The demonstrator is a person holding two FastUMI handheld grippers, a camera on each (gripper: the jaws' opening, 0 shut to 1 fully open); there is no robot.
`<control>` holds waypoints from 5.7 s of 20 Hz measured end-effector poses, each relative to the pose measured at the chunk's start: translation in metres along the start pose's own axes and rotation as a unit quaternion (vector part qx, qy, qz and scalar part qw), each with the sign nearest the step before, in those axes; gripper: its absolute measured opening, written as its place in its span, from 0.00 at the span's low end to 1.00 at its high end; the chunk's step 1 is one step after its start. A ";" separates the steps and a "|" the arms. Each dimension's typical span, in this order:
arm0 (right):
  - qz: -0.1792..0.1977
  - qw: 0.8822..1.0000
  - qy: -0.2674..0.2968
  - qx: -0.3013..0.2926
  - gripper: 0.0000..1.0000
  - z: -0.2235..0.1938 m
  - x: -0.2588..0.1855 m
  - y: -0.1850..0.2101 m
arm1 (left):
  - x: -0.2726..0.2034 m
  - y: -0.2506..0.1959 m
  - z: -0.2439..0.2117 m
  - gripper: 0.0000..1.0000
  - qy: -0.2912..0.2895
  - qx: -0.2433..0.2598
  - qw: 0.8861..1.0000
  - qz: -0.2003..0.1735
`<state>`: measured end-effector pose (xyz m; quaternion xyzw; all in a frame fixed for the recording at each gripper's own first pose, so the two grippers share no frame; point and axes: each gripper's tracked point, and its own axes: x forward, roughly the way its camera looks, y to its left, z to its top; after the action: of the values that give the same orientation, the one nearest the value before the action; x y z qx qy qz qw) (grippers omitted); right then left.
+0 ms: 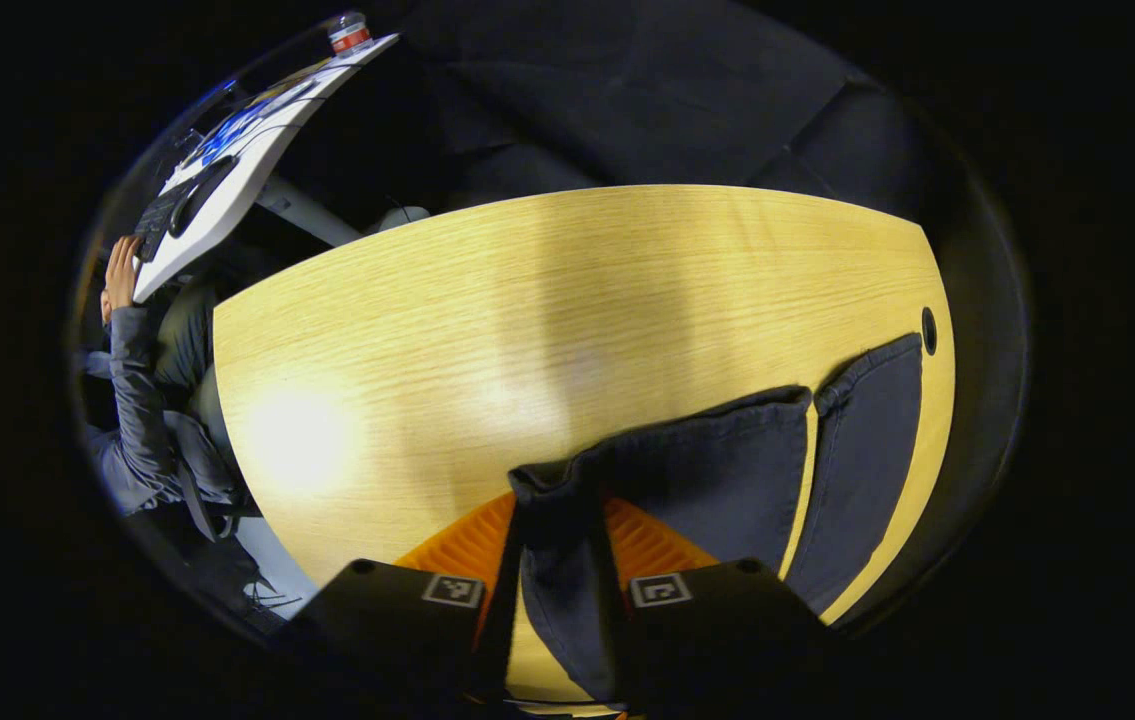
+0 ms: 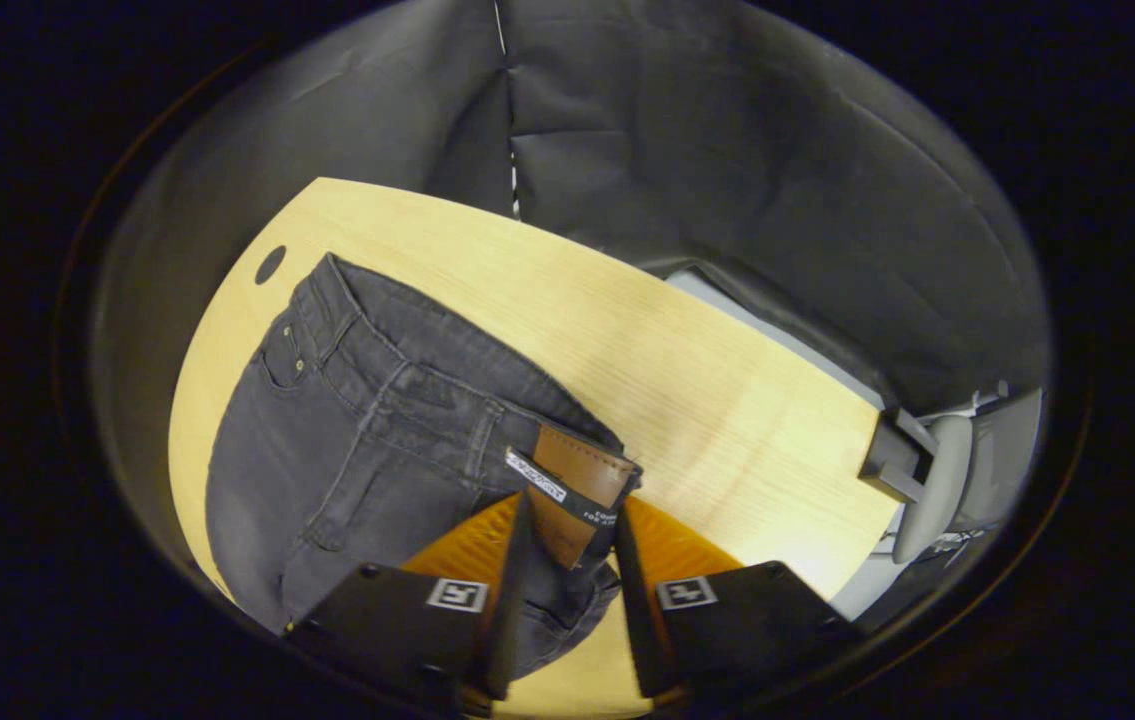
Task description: Grasp the waist and the cuffs of the jeans and fold them to make the two legs overlap; first hold the waist and fold one-third of the jeans toward the cuffs, then hold the cuffs and fold the remaining one-third in the same direction to finish folding.
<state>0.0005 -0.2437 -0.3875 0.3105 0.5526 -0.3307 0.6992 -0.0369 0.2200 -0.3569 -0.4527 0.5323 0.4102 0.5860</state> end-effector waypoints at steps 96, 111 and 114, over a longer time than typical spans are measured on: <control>0.242 0.961 -0.133 -0.024 0.94 0.144 0.044 0.162 | -0.235 -0.169 -0.232 0.99 -0.361 0.481 0.749 -0.279; 0.187 0.943 -0.204 -0.182 0.01 0.148 0.022 0.190 | -0.233 -0.150 -0.191 0.99 -0.377 0.443 0.774 -0.250; 0.214 0.933 -0.225 -0.185 0.00 0.147 -0.016 0.213 | -0.235 -0.141 -0.173 0.99 -0.381 0.420 0.783 -0.256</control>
<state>0.2527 -0.2340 -0.3285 0.2038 0.3533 -0.1265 0.9042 0.0324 0.0170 -0.1137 -0.0881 0.2501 0.1199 0.9567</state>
